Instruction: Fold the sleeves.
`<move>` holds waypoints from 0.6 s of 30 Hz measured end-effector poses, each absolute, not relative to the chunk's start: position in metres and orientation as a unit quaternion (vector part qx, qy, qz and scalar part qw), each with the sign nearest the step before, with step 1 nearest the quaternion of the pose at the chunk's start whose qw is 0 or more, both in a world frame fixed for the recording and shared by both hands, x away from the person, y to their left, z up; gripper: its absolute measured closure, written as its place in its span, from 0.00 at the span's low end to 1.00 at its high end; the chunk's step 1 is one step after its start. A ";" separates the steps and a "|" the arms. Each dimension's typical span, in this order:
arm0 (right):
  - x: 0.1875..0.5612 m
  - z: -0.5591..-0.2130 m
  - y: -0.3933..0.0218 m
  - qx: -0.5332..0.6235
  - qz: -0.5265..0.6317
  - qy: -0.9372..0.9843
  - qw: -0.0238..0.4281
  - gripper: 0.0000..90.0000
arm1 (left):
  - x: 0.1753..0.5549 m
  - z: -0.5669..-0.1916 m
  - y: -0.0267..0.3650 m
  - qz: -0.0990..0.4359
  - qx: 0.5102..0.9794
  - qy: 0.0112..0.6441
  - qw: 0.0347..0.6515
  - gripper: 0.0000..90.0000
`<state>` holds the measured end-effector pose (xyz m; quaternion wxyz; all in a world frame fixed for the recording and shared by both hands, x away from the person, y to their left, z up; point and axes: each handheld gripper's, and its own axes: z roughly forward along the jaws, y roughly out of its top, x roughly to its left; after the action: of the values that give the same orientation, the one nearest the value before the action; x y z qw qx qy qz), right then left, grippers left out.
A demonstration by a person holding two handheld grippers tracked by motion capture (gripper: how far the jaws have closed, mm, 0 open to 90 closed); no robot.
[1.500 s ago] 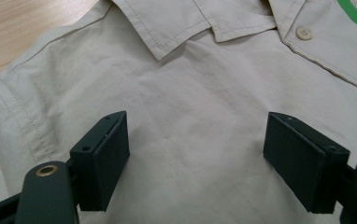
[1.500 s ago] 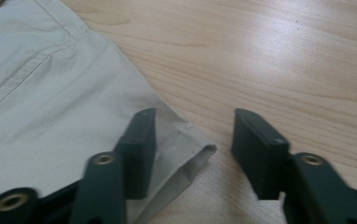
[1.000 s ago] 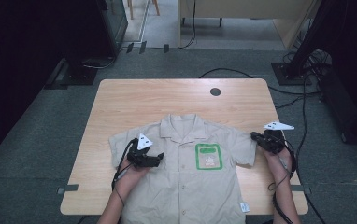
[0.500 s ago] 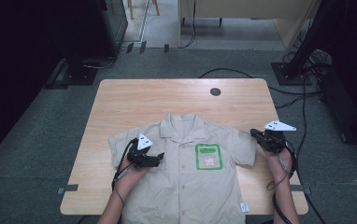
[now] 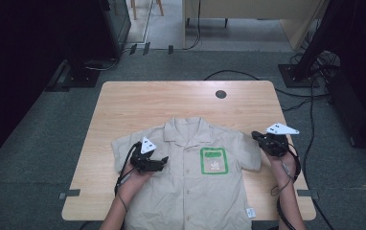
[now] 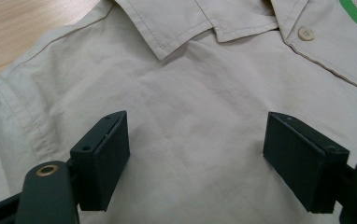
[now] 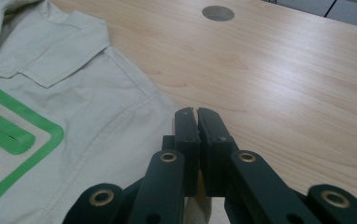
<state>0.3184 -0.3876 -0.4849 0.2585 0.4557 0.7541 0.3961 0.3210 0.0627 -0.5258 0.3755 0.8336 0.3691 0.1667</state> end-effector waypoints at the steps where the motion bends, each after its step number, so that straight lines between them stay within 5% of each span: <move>1: 0.318 -0.484 -0.386 0.453 0.397 0.755 0.258 0.97 | 0.321 -0.526 0.063 0.167 0.834 0.369 0.376 0.25; 18: 0.313 -0.473 -0.357 0.432 0.406 0.762 0.261 0.97 | 0.321 -0.526 0.063 0.167 0.834 0.369 0.375 0.25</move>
<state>0.3134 -0.3571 -0.4730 0.2611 0.4316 0.7621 0.4059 0.3211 0.0628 -0.5258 0.3752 0.8338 0.3692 0.1666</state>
